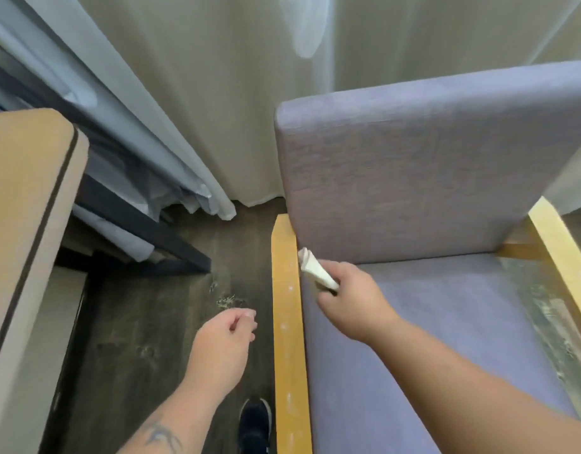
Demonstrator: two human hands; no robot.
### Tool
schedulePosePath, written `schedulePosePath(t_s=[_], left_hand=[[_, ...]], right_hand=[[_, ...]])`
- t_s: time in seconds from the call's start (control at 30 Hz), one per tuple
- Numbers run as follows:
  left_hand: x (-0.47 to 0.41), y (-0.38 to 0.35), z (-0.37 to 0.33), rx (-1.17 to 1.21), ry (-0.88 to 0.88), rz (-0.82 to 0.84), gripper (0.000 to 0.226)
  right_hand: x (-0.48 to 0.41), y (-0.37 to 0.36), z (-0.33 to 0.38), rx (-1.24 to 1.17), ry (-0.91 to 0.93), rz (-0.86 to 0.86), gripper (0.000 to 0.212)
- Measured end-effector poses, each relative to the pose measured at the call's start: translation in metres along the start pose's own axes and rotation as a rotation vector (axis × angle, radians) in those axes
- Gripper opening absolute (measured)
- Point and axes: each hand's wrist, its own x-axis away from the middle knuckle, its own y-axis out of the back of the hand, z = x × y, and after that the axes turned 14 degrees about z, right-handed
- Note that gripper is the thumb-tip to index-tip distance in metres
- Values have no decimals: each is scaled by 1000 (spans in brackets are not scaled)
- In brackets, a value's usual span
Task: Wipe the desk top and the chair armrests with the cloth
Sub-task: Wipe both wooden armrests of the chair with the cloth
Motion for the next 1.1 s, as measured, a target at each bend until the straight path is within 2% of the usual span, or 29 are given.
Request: schedulePosePath(t_s=[0.1, 0.27, 0.4, 0.6, 0.77, 0.9, 1.0, 1.1], left_hand=[[-74, 17, -21, 26, -66, -49, 20], [-188, 21, -59, -122, -272, -54, 41], [-235, -5, -59, -129, -294, 15, 55], [-253, -34, -55, -187, -248, 135, 55], [-255, -34, -54, -225, -234, 115, 56], [-241, -42, -49, -173, -220, 10, 55], [-221, -51, -31, -81, -212, -46, 59], [-195, -69, -3, -77, -204, -35, 61]], right_hand=[[-79, -2, 16, 263, 164, -38, 47], [-147, -59, -13, 596, 51, 121, 54], [-146, -92, -34, 551, 121, 0, 55], [-105, -115, -53, 524, 147, -40, 51], [-74, -135, -67, 522, 168, -63, 47], [-45, -161, -84, 540, 208, -91, 46], [-25, -175, -91, 578, 222, -96, 45], [-11, -184, -95, 603, 219, -105, 46]])
